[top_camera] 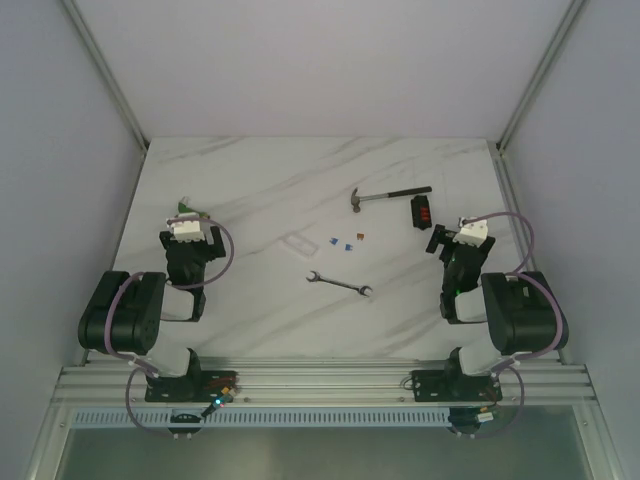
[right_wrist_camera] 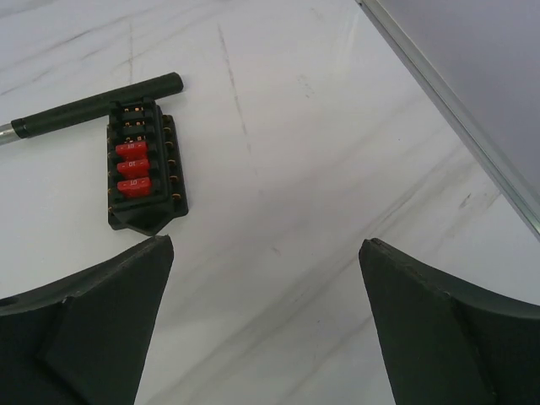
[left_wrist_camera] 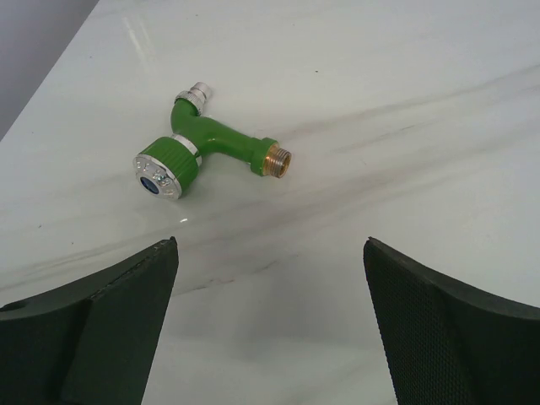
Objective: Snap on the fuse box
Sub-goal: Move the fuse box base at the center of the board, then adjust the fuse box base at the center of the board.
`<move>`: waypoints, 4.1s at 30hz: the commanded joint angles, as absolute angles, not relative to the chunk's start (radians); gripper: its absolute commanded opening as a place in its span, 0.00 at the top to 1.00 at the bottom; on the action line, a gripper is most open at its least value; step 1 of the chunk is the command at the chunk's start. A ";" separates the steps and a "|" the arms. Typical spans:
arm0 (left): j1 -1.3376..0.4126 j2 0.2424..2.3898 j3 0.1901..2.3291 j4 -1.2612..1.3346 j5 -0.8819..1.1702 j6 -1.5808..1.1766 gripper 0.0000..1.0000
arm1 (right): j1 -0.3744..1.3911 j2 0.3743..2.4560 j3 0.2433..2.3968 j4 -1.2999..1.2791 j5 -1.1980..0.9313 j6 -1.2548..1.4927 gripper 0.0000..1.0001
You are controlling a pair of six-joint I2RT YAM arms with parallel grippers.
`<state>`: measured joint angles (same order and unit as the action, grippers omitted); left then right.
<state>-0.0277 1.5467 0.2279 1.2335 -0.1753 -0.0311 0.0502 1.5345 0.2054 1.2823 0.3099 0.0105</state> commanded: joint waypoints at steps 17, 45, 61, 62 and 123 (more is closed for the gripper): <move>-0.031 1.443 0.380 0.945 -0.162 -0.014 0.00 | 0.032 1.441 0.444 0.837 0.215 0.014 0.00; -0.207 1.323 0.595 0.489 0.079 -0.525 0.00 | 0.051 1.955 1.224 0.065 0.057 0.160 0.26; -0.305 1.291 0.607 0.425 0.110 -0.554 0.00 | 0.142 1.773 1.011 -0.047 0.059 0.230 0.57; -0.306 1.287 0.608 0.421 0.113 -0.556 0.00 | 0.152 1.754 0.989 -0.057 0.061 0.248 0.58; -0.424 1.160 0.523 0.322 0.209 -0.628 0.00 | 0.505 1.775 1.038 -0.042 -0.349 0.304 0.29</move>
<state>-0.4149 1.1748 0.5411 0.3393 0.1955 -0.6205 0.5003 1.8019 1.0840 -0.0566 -0.2745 0.3122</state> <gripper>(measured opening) 0.998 0.712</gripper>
